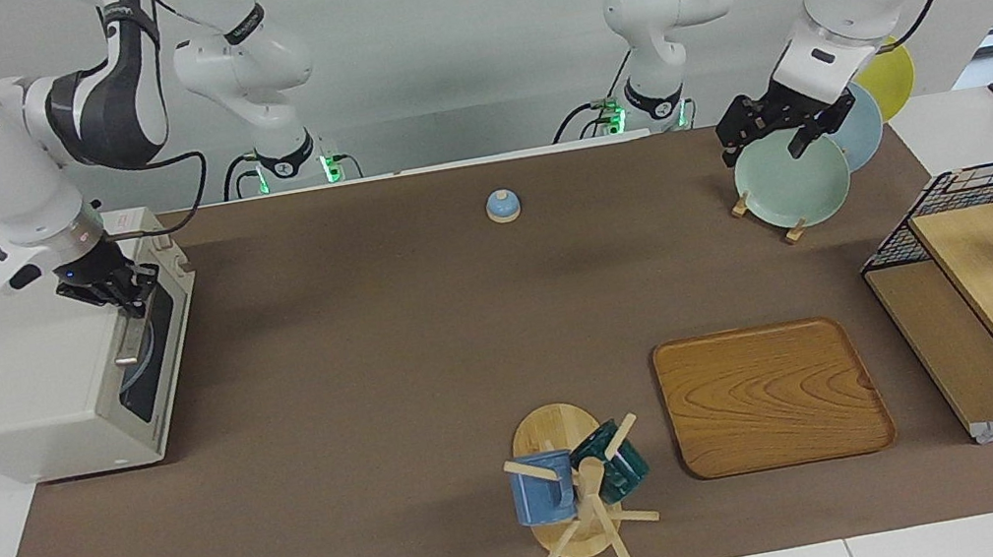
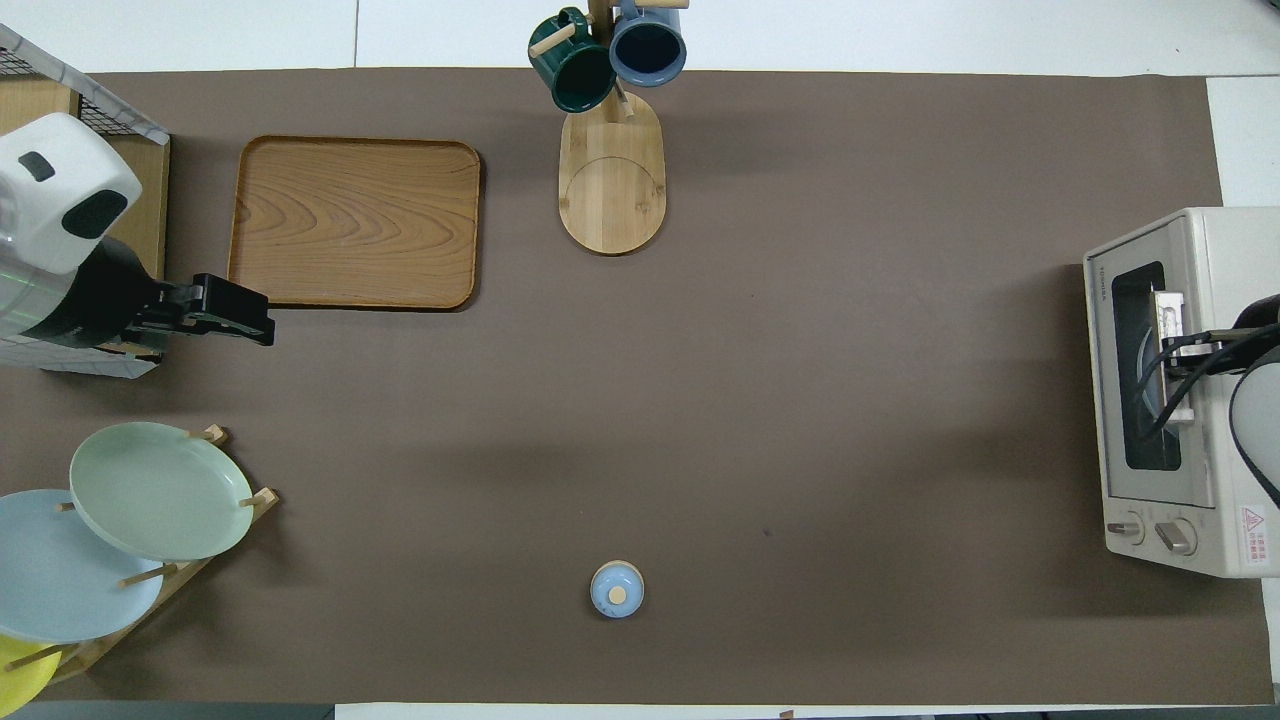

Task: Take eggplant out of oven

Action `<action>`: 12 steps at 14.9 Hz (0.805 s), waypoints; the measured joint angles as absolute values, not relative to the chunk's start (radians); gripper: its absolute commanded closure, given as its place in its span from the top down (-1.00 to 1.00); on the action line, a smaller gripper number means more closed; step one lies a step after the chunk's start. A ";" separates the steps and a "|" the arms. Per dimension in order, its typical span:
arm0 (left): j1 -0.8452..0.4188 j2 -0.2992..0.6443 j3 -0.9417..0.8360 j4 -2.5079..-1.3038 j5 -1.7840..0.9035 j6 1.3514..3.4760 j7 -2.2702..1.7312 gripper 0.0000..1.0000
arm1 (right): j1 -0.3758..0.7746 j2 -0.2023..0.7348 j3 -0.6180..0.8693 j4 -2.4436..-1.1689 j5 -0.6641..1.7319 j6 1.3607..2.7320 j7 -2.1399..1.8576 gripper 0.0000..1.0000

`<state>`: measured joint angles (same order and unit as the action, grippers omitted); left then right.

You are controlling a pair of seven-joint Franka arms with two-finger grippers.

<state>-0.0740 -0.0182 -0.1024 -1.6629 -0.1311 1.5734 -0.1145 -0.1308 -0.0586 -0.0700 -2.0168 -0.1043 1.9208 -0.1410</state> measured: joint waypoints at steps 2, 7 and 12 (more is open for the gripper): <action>-0.079 -0.020 -0.103 -1.682 -0.144 1.587 -0.115 1.00 | -0.131 -0.058 -0.070 -2.018 -0.105 1.924 -0.144 -1.00; -0.094 -0.041 -0.104 -1.737 -0.147 1.624 -0.115 1.00 | -0.131 -0.058 -0.070 -2.019 -0.105 1.925 -0.145 -1.00; -0.096 -0.050 -0.104 -1.747 -0.147 1.632 -0.115 1.00 | -0.119 -0.066 -0.065 -2.038 -0.105 1.943 -0.145 -1.00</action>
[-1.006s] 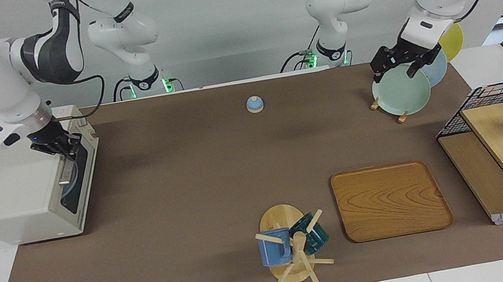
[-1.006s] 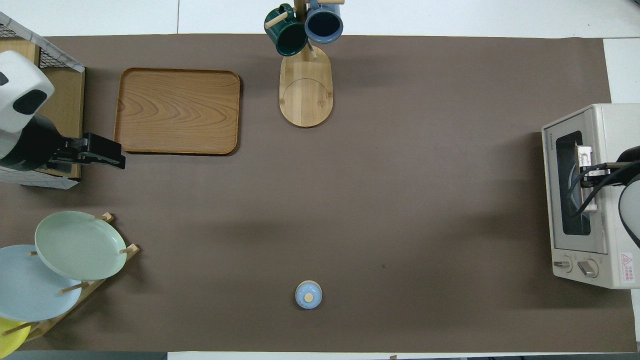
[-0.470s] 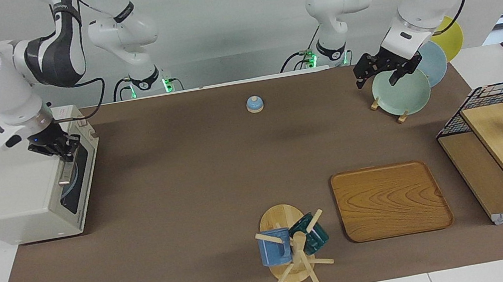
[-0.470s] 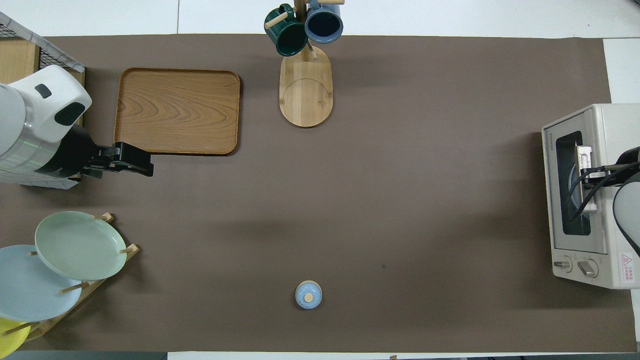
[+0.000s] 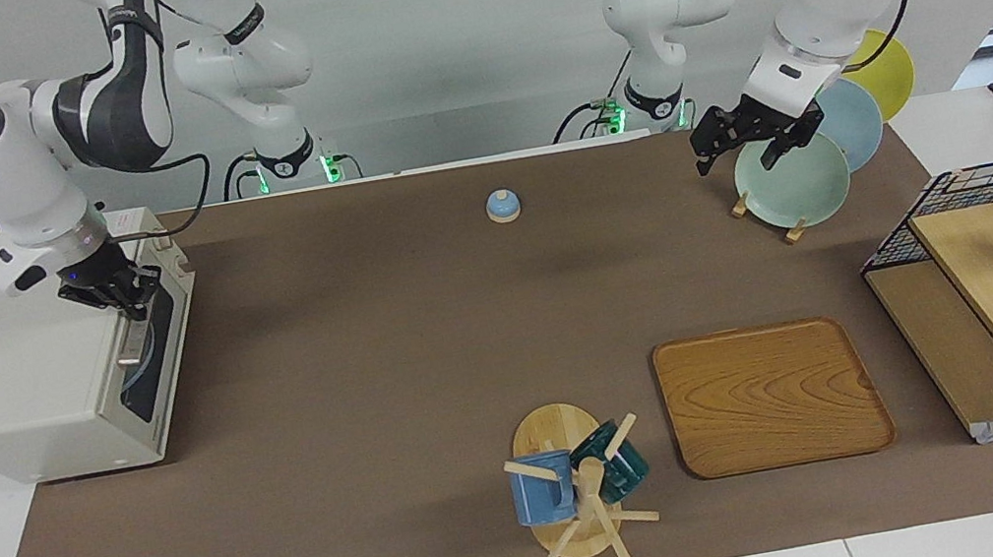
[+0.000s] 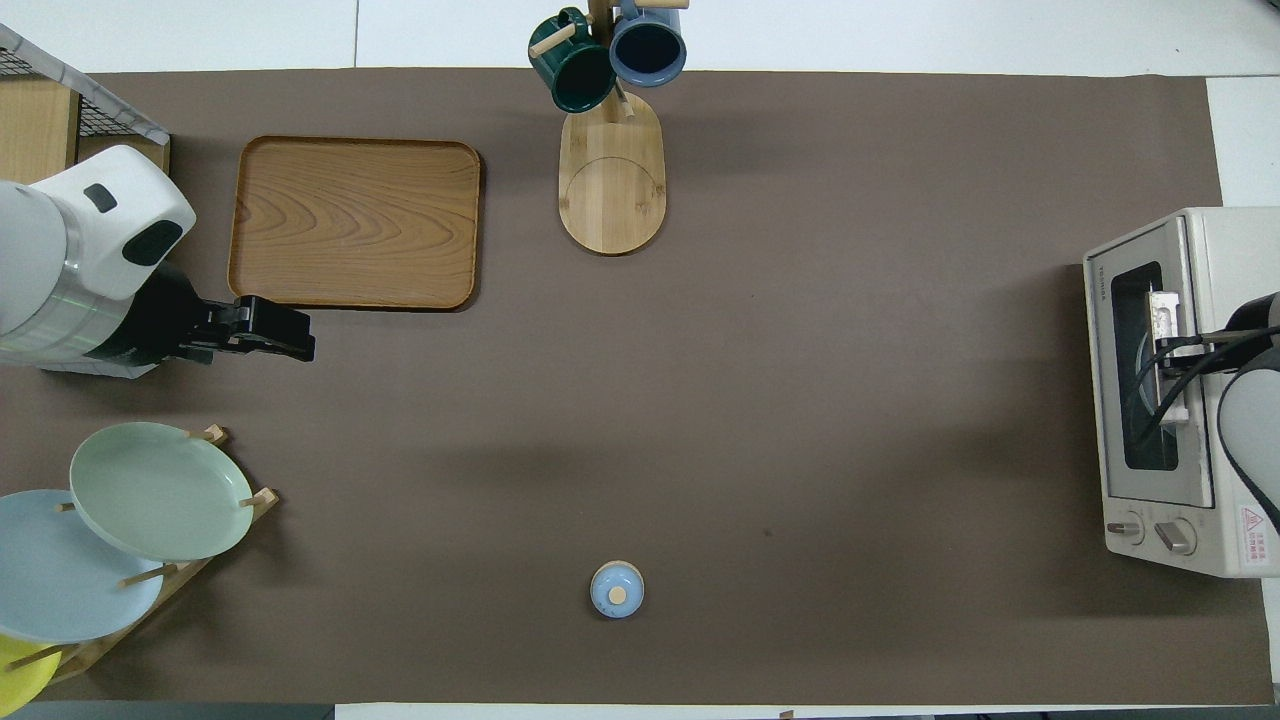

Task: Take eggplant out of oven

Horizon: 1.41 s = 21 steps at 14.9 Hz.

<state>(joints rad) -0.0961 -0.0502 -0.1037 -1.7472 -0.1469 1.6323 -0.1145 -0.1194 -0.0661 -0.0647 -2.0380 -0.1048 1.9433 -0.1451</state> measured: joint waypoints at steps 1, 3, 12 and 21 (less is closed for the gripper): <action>-0.096 -0.050 -0.104 -1.747 -0.147 1.633 -0.115 1.00 | -0.105 -0.067 -0.063 -2.043 -0.104 1.946 -0.145 -1.00; -0.096 -0.050 -0.104 -1.748 -0.147 1.633 -0.115 1.00 | -0.067 -0.061 -0.060 -2.058 -0.104 1.985 -0.140 -1.00; -0.096 -0.051 -0.103 -1.748 -0.149 1.635 -0.121 1.00 | -0.029 -0.029 -0.053 -2.080 -0.060 2.033 -0.130 -1.00; -0.096 -0.051 -0.102 -1.748 -0.154 1.639 -0.121 1.00 | -0.005 0.012 -0.031 -2.144 -0.003 2.158 -0.127 -1.00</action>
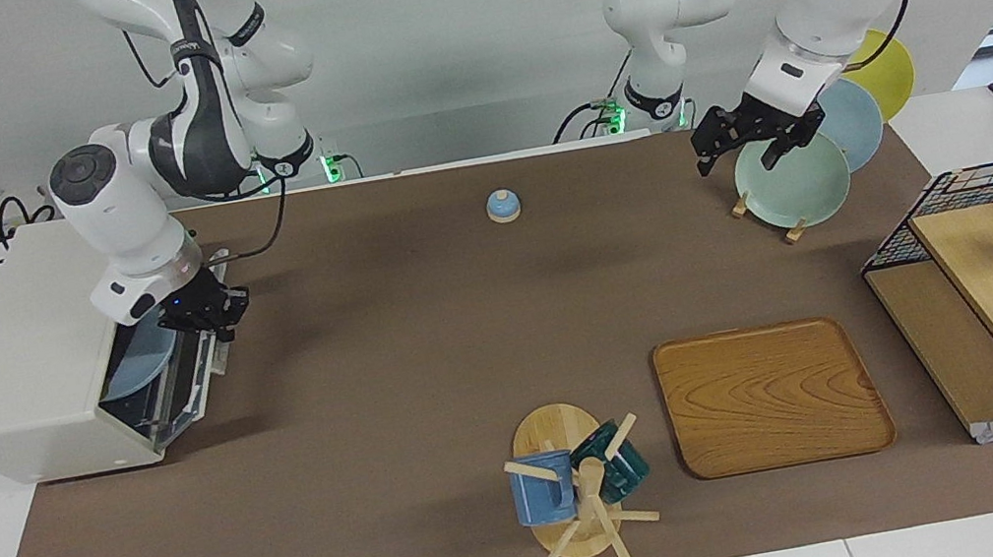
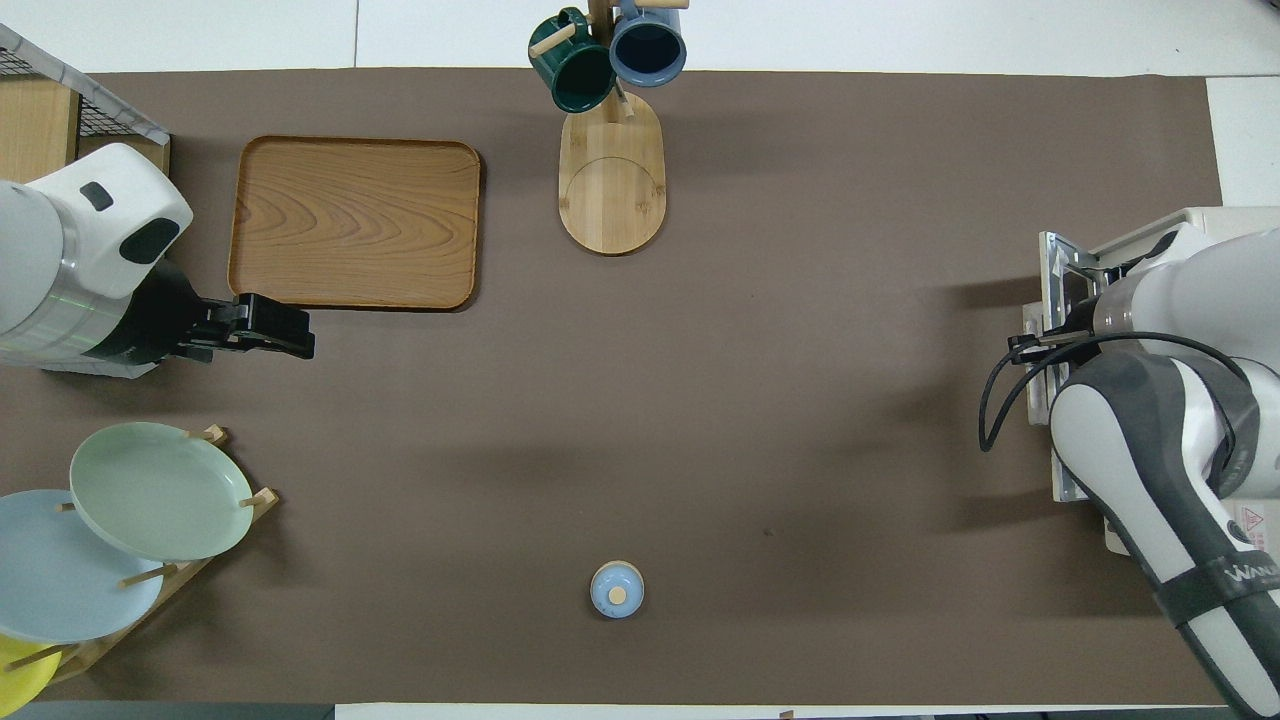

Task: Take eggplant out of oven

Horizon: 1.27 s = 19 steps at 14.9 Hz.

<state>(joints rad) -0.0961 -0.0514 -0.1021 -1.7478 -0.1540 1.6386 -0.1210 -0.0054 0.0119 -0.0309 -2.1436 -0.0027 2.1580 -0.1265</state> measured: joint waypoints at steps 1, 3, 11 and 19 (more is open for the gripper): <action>-0.096 -0.051 -0.102 -1.748 -0.157 1.639 -0.121 1.00 | 0.001 0.021 -0.031 -2.153 -0.002 2.186 -0.126 -1.00; -0.096 -0.051 -0.101 -1.748 -0.159 1.639 -0.121 1.00 | 0.014 0.032 -0.029 -2.177 -0.002 2.235 -0.105 -1.00; -0.096 -0.051 -0.099 -1.748 -0.169 1.644 -0.123 1.00 | 0.027 0.079 -0.018 -2.230 0.002 2.354 -0.070 -1.00; -0.096 -0.051 -0.099 -1.748 -0.171 1.652 -0.123 1.00 | 0.035 0.172 -0.019 -2.233 0.001 2.440 -0.001 -1.00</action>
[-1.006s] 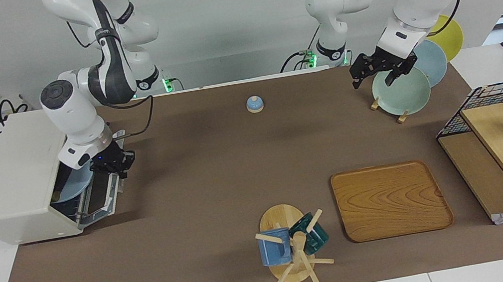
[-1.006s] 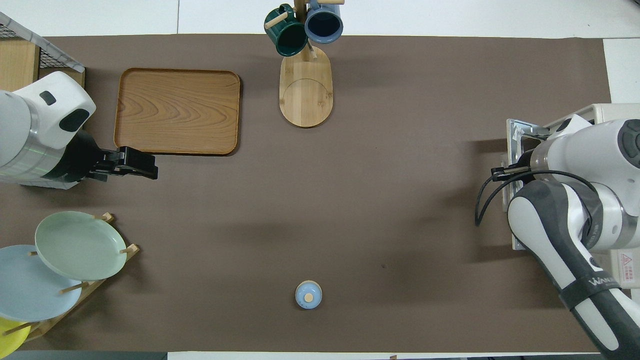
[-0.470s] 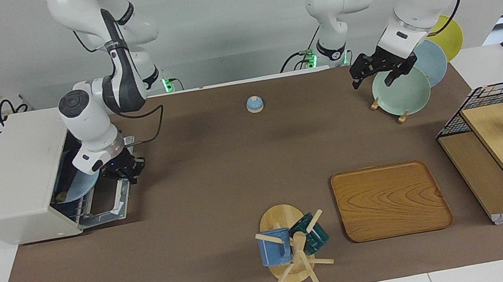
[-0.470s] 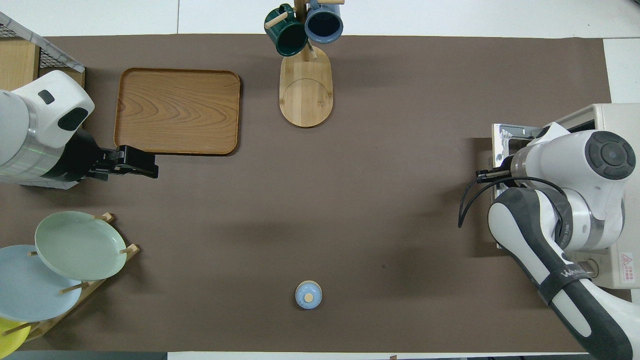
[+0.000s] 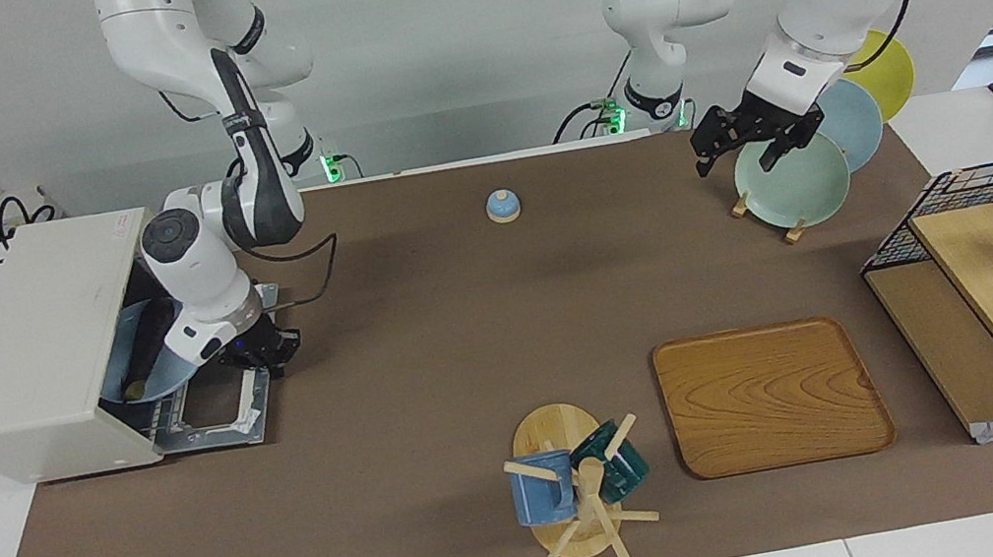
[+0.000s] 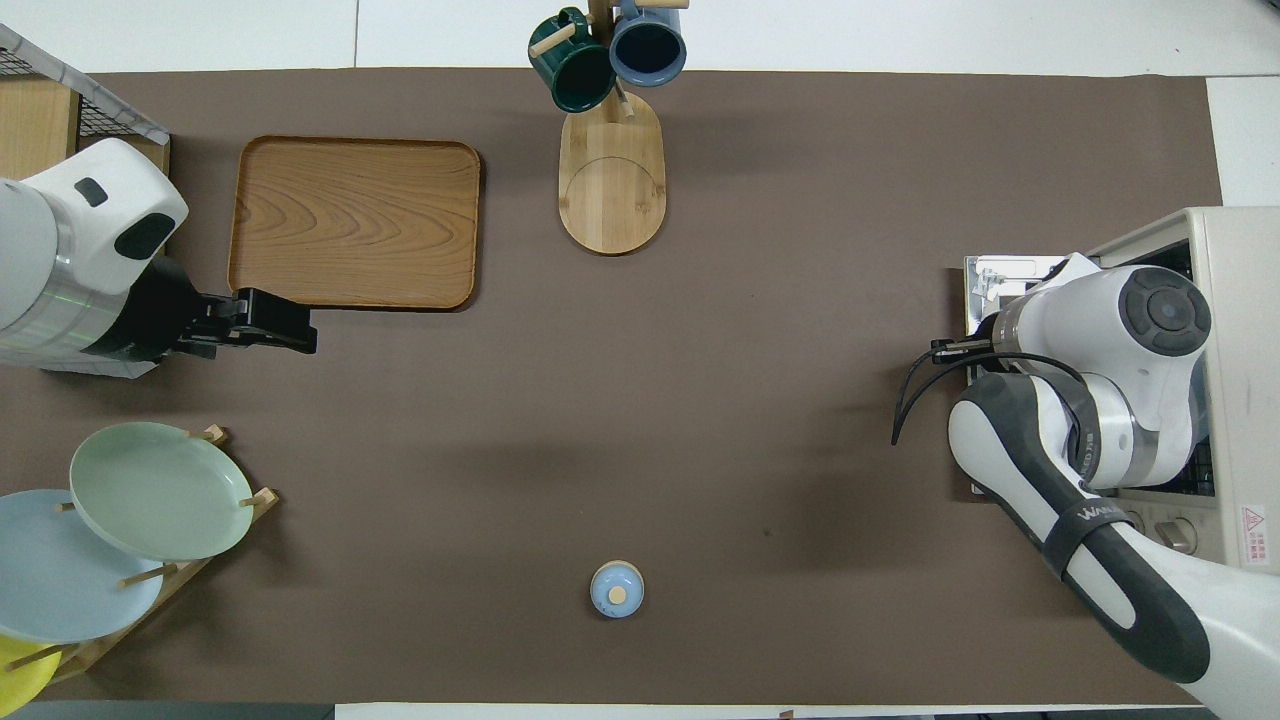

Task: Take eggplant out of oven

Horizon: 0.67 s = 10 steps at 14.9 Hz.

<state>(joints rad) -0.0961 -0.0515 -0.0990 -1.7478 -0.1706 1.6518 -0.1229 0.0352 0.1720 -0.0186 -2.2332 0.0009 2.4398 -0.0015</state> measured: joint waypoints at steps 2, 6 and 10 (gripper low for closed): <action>-0.096 -0.051 -0.099 -1.748 -0.172 1.656 -0.123 1.00 | 0.045 0.173 -0.025 -2.230 -0.002 2.441 0.028 -1.00; -0.096 -0.051 -0.099 -1.748 -0.178 1.671 -0.129 1.00 | 0.114 0.169 -0.033 -2.106 -0.003 2.264 0.091 -1.00; -0.096 -0.051 -0.100 -1.748 -0.180 1.674 -0.135 1.00 | 0.097 0.125 -0.057 -1.907 -0.023 1.955 0.096 -0.38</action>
